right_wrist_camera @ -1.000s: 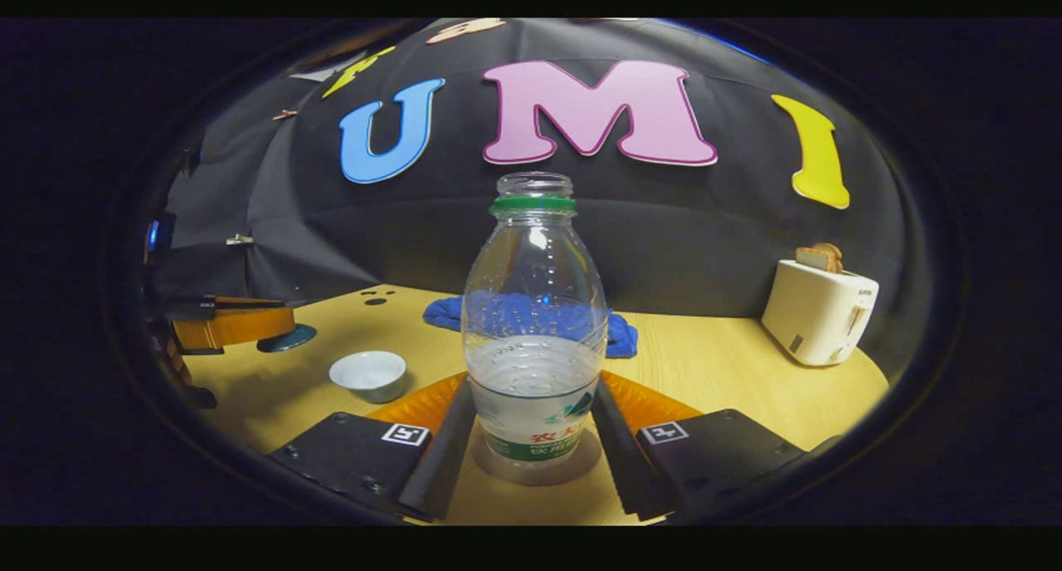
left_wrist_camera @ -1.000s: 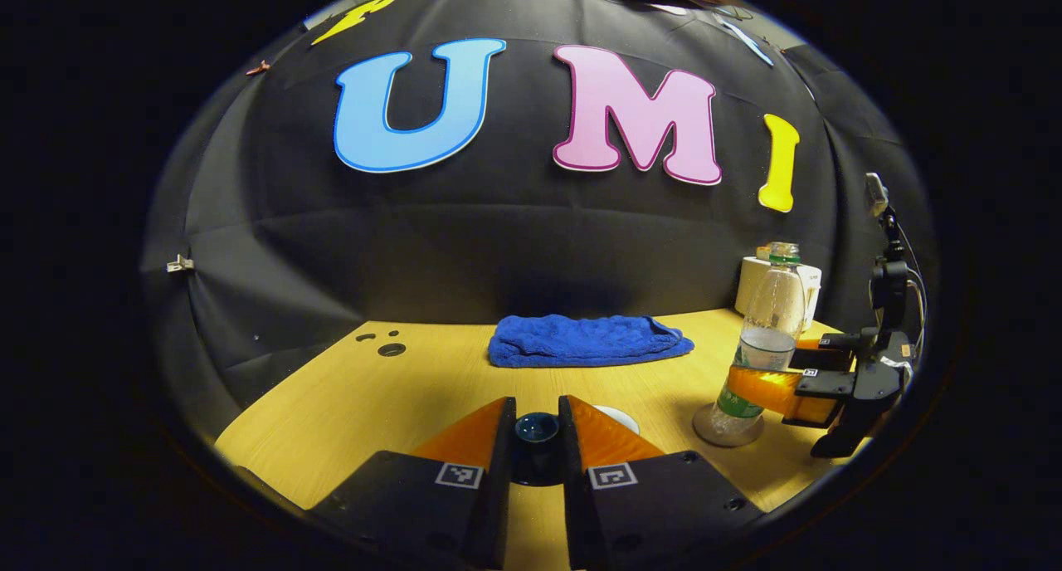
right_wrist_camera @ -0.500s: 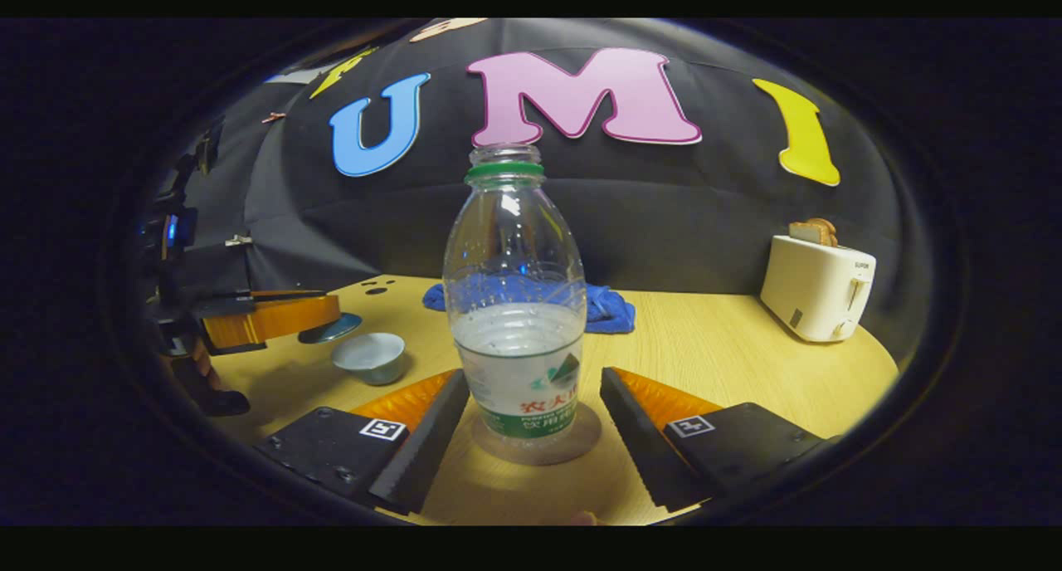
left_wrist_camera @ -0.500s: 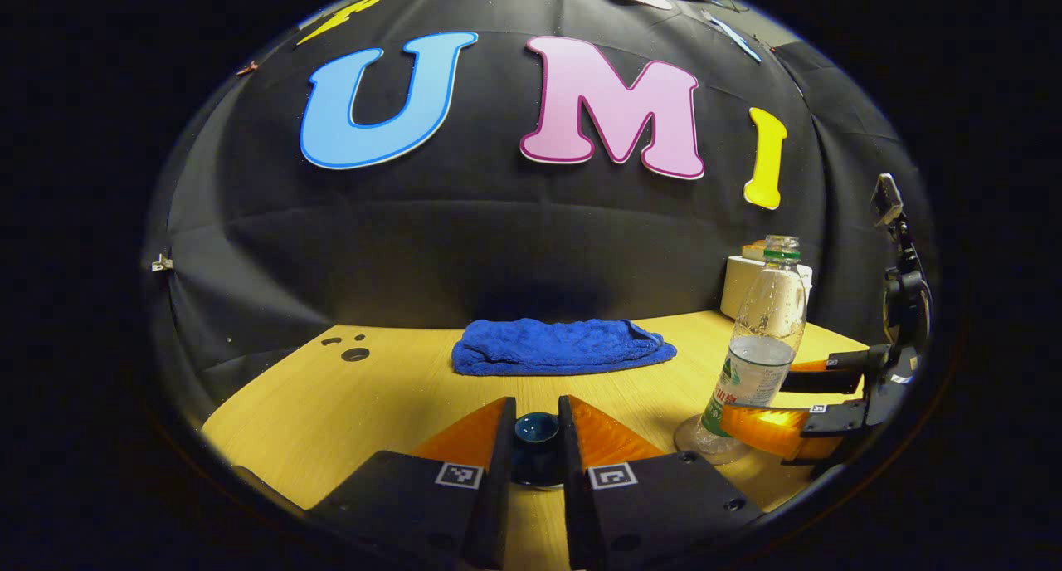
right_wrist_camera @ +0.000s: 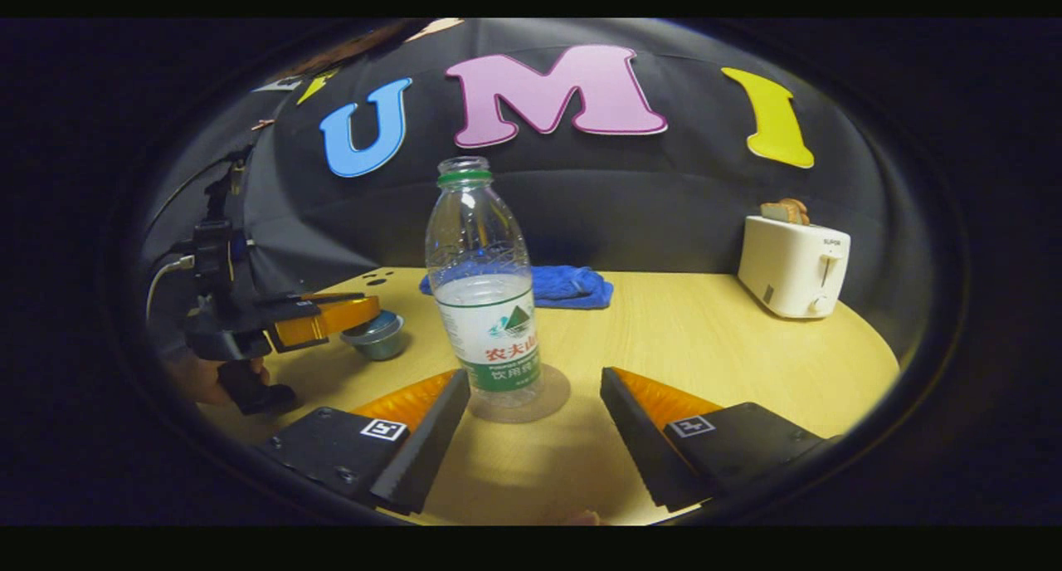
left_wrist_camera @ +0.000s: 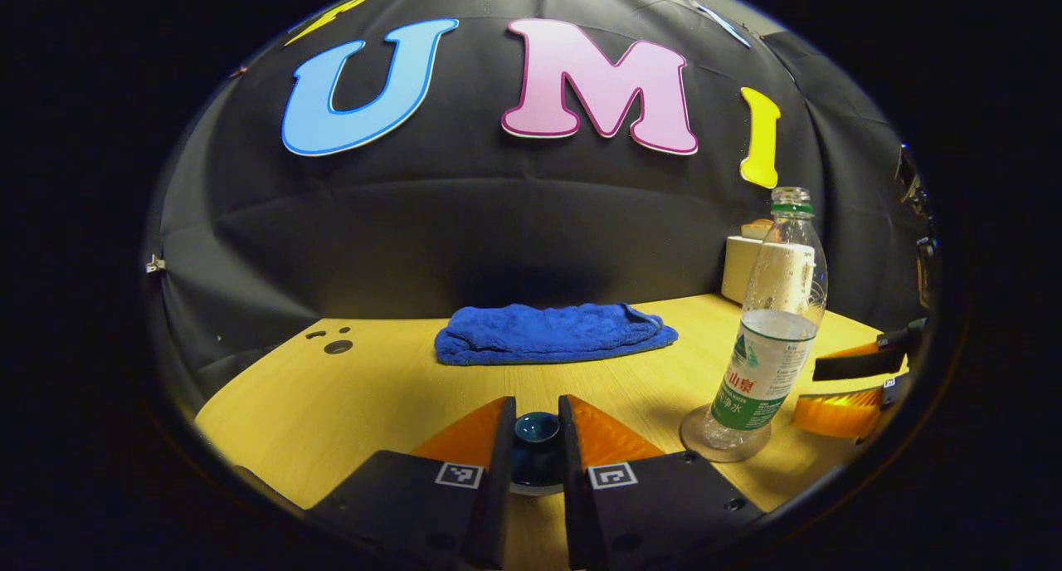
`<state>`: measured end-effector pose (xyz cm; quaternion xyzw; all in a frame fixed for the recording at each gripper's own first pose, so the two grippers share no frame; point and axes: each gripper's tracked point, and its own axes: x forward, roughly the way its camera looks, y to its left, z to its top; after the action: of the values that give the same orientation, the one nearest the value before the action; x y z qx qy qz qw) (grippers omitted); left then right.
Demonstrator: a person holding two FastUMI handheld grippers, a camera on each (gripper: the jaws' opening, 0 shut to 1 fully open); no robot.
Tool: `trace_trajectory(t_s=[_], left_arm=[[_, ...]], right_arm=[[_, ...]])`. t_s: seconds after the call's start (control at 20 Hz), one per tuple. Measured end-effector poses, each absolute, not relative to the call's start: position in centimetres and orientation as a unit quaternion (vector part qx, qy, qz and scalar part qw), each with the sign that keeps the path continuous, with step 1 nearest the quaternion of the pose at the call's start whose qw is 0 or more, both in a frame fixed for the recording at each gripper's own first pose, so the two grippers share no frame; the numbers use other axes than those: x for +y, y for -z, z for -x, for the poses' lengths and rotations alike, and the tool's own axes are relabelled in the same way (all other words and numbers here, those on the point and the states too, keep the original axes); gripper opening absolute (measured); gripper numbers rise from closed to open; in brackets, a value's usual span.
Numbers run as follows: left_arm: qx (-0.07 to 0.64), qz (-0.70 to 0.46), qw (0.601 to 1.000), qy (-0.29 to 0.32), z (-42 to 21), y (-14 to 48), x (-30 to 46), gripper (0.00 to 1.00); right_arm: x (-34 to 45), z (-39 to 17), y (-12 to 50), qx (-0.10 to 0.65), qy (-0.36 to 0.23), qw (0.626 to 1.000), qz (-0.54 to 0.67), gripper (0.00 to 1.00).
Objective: Open the teacup lid with one hand, grasp the water bottle and pour water into the teacup with the other hand; after pouring, place the water bottle on the coaster and then close the teacup lid.
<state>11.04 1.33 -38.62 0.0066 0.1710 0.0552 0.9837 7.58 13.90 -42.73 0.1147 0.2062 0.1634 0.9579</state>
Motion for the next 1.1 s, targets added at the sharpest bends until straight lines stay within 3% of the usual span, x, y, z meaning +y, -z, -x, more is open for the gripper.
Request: trace_trajectory(t_s=[0.3,0.35,0.4,0.45,0.5,0.7,0.95,1.0,1.1], left_arm=[[0.176,-0.022,0.982,-0.064,-11.1,39.4,1.5,0.33],[0.176,-0.024,0.982,-0.064,-11.1,39.5,1.5,0.29],[0.175,-0.024,0.982,-0.066,-11.1,39.4,1.6,0.38],[0.176,-0.022,0.982,-0.062,-11.2,39.4,1.4,0.36],[0.177,-0.022,0.982,-0.061,-11.2,39.5,1.4,0.43],[0.175,0.001,0.983,-0.053,-10.6,39.0,0.7,0.99],[0.148,0.032,0.986,-0.063,-9.0,35.3,0.6,0.96],[0.145,0.022,0.987,-0.063,-8.8,34.3,0.7,0.96],[0.141,0.004,0.988,-0.059,-8.3,31.7,0.7,0.97]], right_arm=[[13.8,-7.8,42.7,0.205,-0.157,0.959,-0.118,0.98],[13.8,-7.8,42.7,0.206,-0.157,0.959,-0.114,0.98],[13.9,-7.7,42.7,0.205,-0.158,0.959,-0.113,0.98],[13.9,-7.7,42.6,0.204,-0.158,0.959,-0.114,0.98],[13.9,-7.7,42.4,0.203,-0.158,0.96,-0.113,0.98],[13.5,-8.2,41.1,0.191,-0.148,0.965,-0.107,0.98],[12.9,-8.9,37.6,0.163,-0.118,0.974,-0.105,0.98],[13.1,-9.0,36.7,0.161,-0.116,0.974,-0.104,0.93],[12.8,-9.1,34.4,0.16,-0.108,0.976,-0.105,0.98]])
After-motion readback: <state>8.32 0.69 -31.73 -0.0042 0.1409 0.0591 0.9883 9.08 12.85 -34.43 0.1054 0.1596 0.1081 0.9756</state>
